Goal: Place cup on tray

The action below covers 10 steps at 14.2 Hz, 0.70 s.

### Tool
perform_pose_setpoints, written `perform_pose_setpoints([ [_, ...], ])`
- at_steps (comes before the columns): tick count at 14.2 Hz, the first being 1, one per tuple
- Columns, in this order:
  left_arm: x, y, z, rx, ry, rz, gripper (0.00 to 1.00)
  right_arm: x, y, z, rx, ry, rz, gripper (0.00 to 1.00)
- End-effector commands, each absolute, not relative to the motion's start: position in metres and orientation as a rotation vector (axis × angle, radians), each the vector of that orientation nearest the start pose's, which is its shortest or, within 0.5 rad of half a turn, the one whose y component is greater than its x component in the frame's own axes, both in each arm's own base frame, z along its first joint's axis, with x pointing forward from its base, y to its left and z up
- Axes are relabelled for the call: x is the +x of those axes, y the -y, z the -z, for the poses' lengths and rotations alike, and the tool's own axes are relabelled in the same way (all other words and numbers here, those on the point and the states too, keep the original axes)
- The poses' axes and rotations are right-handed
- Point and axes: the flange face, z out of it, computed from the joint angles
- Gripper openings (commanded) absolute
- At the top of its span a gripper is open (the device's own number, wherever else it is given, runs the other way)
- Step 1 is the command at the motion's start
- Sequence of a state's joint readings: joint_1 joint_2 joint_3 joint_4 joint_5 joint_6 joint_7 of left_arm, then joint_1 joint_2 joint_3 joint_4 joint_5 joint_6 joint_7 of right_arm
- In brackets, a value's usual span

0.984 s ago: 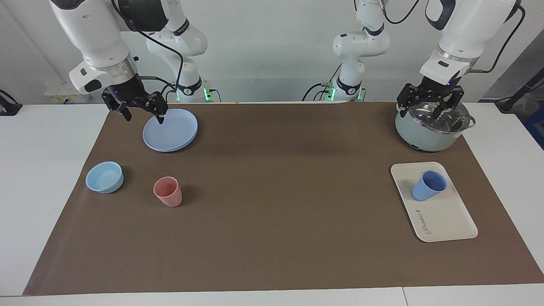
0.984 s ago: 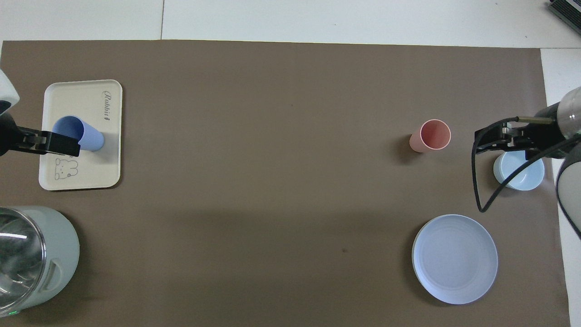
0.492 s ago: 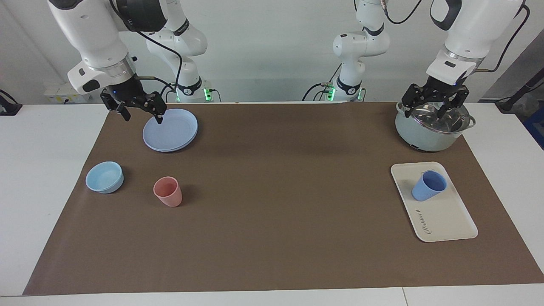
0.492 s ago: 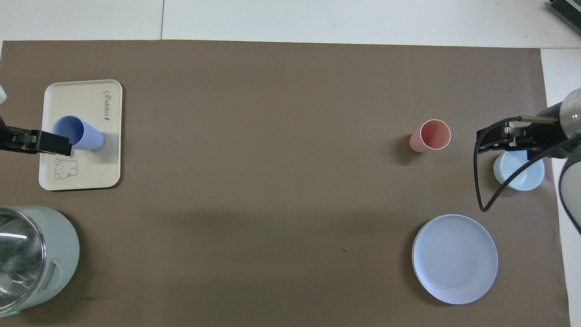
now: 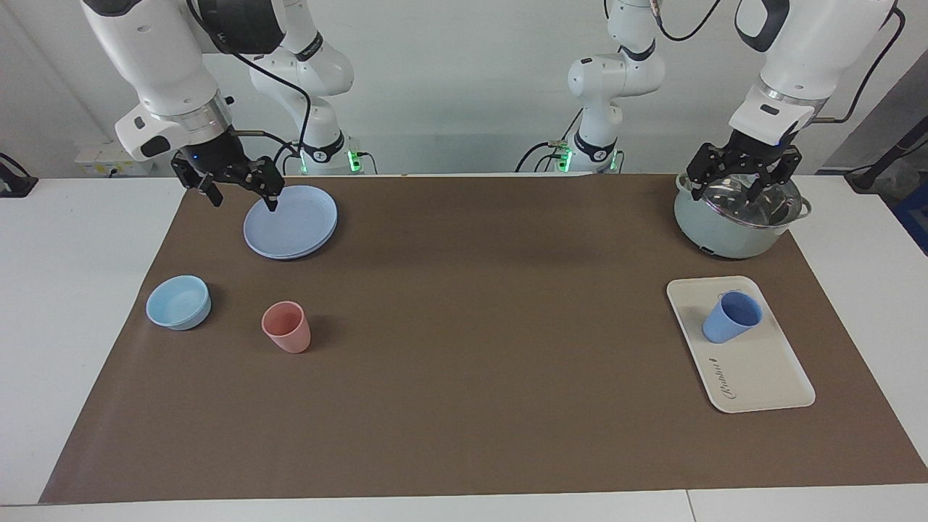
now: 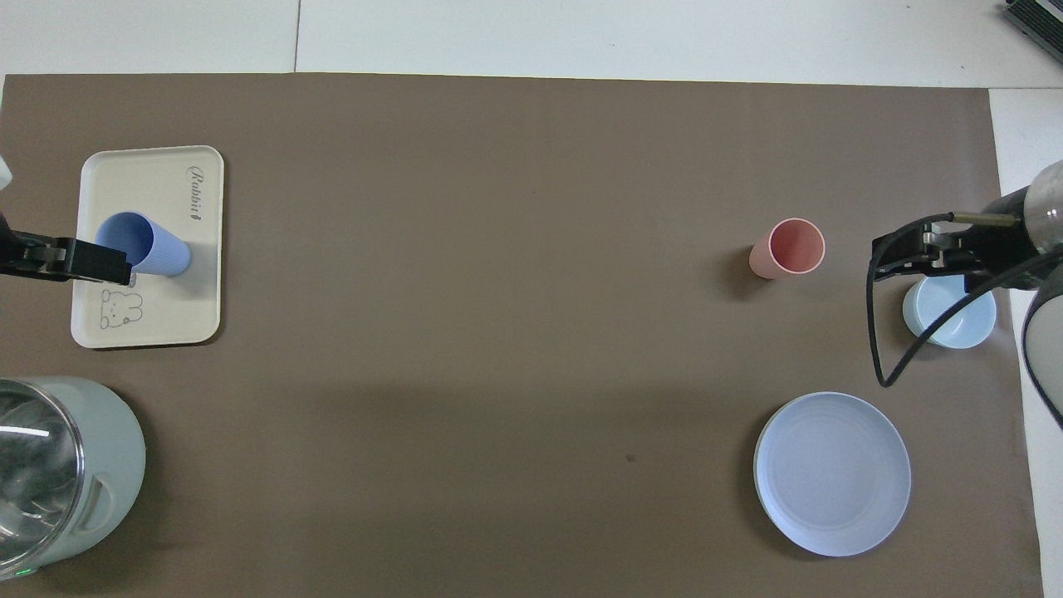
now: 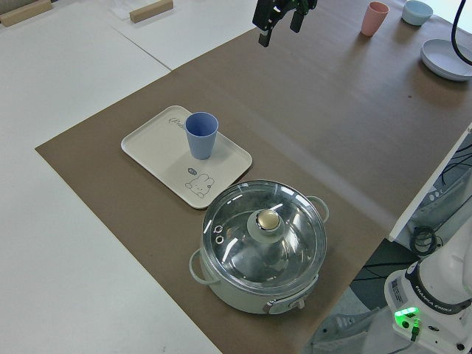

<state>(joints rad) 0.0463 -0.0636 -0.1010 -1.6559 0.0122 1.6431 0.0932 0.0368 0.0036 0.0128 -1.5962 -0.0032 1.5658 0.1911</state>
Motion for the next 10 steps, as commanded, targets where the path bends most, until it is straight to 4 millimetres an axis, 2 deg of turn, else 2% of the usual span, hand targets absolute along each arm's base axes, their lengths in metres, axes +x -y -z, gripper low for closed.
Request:
perform_pose_setpoints([
  [1,0.5371,0.0284,-0.6250,-3.105,-0.216,0.097,1.00,0.5516,-0.0234,-0.6132,-3.150,-0.198,-0.063,1.00],
  [10,0.5371,0.0284,-0.6250,-3.105,-0.216,0.097,1.00,0.5509,-0.0183,-0.6123,-3.149,-0.206,-0.070,1.00],
])
